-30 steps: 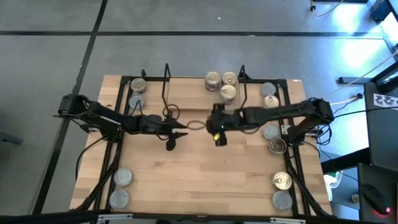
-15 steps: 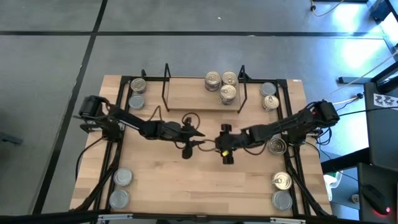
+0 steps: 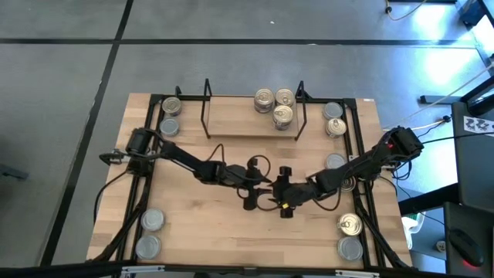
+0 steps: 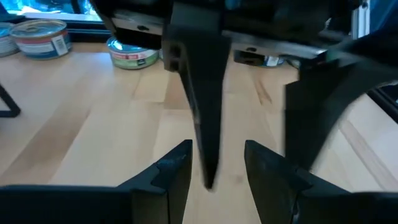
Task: Stack canned seafood by type on shelf
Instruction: Put the green and white tuna can on the shelf
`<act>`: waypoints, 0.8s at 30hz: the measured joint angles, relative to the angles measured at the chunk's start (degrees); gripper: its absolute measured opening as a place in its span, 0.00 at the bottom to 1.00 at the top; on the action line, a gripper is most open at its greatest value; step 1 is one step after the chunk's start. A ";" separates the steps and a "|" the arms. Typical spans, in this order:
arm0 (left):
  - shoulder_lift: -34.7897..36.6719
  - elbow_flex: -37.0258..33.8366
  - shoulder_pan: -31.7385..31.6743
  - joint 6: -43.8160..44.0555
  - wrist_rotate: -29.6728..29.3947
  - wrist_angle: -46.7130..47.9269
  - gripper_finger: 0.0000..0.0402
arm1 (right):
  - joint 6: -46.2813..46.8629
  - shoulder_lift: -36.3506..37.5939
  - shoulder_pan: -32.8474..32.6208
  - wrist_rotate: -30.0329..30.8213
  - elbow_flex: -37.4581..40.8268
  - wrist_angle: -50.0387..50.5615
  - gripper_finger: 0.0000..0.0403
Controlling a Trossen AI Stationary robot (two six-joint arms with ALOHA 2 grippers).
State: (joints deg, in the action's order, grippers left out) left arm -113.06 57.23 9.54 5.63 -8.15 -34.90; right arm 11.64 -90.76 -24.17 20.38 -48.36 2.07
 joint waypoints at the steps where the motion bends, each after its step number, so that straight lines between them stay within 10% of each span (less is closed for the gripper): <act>1: -0.04 0.12 0.10 0.01 0.01 -0.01 0.36 | -0.46 0.00 -0.14 -0.40 0.00 -1.61 0.57; 12: 0.10 0.12 0.54 1.98 1.01 -0.83 0.36 | -5.60 -0.04 0.00 -6.47 0.07 -12.05 0.52; 24: 2.23 0.05 1.38 2.29 0.28 -1.42 0.36 | -5.07 -0.02 2.12 -7.49 -0.29 -12.83 0.11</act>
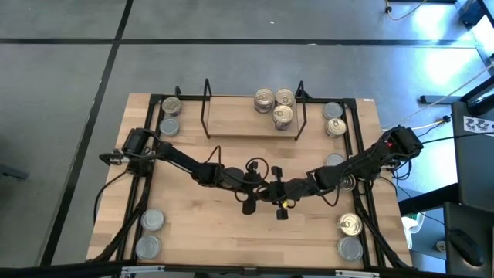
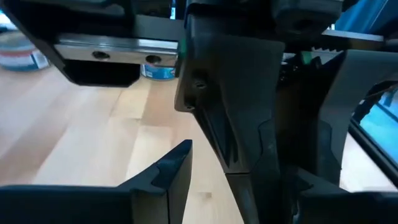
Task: Stack canned seafood by type on shelf
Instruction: Put the green and white tuna can on the shelf
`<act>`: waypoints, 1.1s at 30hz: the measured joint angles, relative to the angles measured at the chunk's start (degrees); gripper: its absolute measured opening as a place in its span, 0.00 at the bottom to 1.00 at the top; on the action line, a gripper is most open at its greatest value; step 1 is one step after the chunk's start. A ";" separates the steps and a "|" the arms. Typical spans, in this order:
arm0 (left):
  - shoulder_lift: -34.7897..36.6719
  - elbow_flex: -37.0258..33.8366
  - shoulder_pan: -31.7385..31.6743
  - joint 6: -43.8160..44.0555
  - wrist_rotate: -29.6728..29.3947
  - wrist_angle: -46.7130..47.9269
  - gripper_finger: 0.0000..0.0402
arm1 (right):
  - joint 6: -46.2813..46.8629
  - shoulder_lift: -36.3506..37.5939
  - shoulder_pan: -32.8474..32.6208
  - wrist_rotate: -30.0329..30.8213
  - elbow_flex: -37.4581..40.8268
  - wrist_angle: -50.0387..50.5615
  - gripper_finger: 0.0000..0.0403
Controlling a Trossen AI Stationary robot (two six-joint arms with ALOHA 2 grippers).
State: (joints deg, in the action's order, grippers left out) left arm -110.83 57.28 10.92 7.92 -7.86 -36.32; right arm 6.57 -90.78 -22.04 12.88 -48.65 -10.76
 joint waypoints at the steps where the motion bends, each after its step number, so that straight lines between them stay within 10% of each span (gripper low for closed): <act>1: 0.07 0.00 0.00 -0.86 -0.03 0.03 0.36 | -0.31 0.00 0.11 0.02 -0.38 0.44 0.11; 33: 0.33 0.23 -0.09 -23.33 -4.55 -0.61 0.36 | -14.81 -0.13 -0.04 12.03 -8.67 17.27 0.12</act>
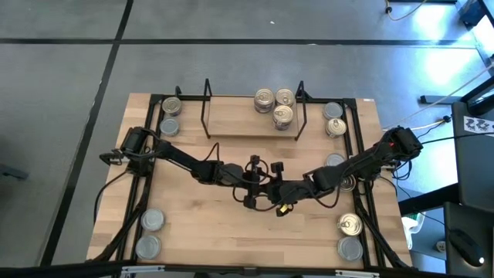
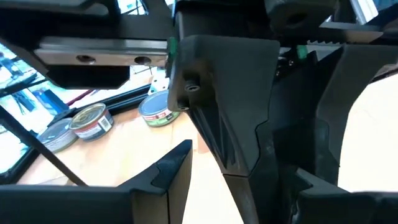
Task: Stack canned seafood by type on shelf
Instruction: Put the green and white tuna can on the shelf
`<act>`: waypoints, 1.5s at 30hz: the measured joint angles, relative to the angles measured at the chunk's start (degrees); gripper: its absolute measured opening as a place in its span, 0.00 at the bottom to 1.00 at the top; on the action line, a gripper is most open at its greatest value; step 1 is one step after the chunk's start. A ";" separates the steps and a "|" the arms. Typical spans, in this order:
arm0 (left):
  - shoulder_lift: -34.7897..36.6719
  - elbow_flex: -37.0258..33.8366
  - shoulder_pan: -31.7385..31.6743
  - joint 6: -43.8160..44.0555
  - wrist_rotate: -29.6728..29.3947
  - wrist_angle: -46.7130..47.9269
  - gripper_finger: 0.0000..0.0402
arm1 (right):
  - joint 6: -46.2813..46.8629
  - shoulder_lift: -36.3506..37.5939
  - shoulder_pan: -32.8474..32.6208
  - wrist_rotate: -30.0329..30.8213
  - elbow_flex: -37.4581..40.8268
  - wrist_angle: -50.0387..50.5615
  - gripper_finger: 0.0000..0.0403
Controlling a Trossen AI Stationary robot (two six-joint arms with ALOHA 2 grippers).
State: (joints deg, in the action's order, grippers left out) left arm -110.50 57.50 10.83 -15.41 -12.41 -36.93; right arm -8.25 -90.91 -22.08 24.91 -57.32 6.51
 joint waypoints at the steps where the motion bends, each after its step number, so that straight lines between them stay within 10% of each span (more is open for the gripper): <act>1: 0.00 -0.01 -0.02 -0.58 0.03 -0.02 0.36 | 0.40 0.00 0.04 -0.55 0.00 0.02 0.12; 40: -0.44 -0.40 0.07 11.13 0.97 -1.90 0.36 | 15.78 -0.07 0.02 -9.01 -0.15 0.99 0.11; 45: -0.44 -0.36 0.00 14.07 -0.11 -0.84 0.36 | 17.55 -0.07 0.06 -9.43 -0.22 1.78 0.24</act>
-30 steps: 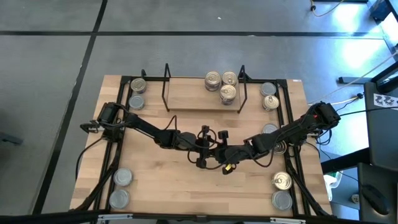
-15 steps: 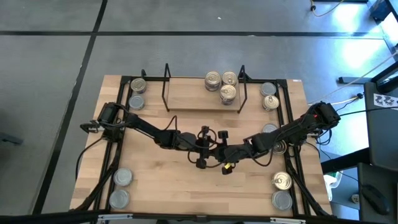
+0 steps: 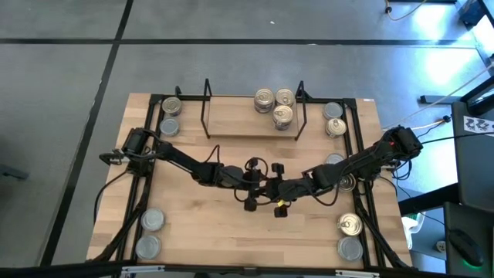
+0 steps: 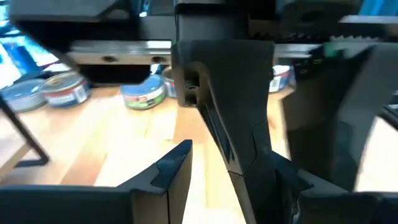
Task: Stack canned seafood by type on shelf
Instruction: Put the green and white tuna can on the shelf
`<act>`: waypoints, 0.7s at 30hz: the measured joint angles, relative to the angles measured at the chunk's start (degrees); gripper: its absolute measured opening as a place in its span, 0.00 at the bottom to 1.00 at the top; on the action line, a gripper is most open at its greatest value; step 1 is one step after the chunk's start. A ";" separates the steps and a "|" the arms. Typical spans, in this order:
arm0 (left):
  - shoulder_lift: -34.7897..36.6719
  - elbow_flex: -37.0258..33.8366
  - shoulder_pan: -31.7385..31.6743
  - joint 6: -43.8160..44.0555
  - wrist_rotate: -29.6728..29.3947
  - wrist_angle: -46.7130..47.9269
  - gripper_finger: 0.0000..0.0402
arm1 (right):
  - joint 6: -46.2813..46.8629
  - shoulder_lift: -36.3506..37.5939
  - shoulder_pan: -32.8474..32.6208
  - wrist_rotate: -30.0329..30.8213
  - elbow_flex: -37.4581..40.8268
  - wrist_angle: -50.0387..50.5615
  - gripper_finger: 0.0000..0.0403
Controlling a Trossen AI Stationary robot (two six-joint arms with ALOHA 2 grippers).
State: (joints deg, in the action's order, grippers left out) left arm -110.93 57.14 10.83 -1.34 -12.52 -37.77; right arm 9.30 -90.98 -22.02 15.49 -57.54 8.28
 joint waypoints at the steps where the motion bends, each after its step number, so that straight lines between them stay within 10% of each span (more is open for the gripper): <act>1: 0.00 0.00 -0.06 0.15 -0.19 1.17 0.36 | -0.03 0.00 0.00 -0.10 0.03 0.80 0.28; 11: 4.89 0.02 -0.83 1.97 -0.10 21.54 0.36 | 4.69 7.82 -0.15 1.84 0.13 21.58 0.67; 21: 5.92 -6.96 -3.84 4.45 0.20 22.92 0.36 | 18.07 13.05 3.67 12.83 2.71 46.98 0.66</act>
State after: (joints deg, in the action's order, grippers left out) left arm -105.01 50.18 6.99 3.11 -12.32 -14.85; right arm 27.37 -77.93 -18.35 28.32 -54.82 55.26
